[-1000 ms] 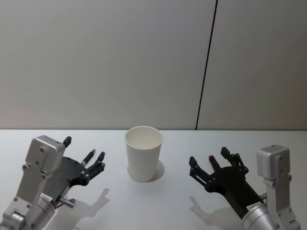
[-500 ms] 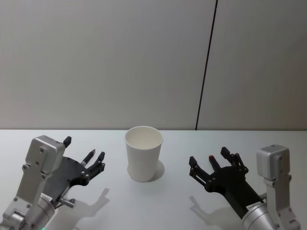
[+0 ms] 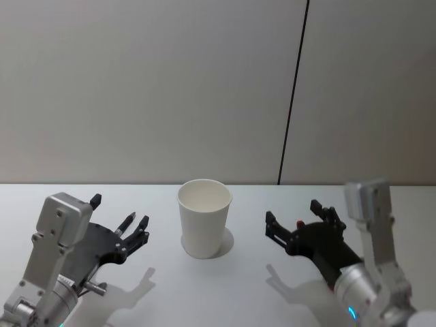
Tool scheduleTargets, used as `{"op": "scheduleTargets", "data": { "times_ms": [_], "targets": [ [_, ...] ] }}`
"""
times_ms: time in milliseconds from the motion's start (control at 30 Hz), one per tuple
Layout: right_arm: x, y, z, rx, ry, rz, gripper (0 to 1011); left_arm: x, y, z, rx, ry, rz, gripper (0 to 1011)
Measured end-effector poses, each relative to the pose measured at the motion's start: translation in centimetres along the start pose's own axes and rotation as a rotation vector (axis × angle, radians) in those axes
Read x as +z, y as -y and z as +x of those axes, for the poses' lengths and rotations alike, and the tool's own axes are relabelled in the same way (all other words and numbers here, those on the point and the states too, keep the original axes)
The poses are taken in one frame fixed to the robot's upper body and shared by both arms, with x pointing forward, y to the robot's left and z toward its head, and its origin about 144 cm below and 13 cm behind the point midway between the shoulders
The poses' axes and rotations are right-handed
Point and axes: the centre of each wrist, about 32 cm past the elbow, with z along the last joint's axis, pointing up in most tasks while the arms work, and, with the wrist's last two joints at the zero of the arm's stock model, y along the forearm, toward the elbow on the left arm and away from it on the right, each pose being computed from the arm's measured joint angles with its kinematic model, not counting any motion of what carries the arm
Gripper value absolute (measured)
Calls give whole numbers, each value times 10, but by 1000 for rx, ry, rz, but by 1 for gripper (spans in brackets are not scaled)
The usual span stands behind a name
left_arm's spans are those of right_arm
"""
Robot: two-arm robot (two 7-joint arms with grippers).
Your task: Place the pen into the pen holder.
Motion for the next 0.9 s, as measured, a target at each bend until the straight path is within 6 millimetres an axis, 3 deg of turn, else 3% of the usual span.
{"op": "scheduleTargets", "data": {
  "times_ms": [400, 900],
  "targets": [
    [46, -25, 14, -74, 38, -143, 1001, 0, 0, 0, 0, 0, 0, 1003],
    [75, -49, 33, -126, 7, -332, 1001, 0, 0, 0, 0, 0, 0, 1003]
  ]
}}
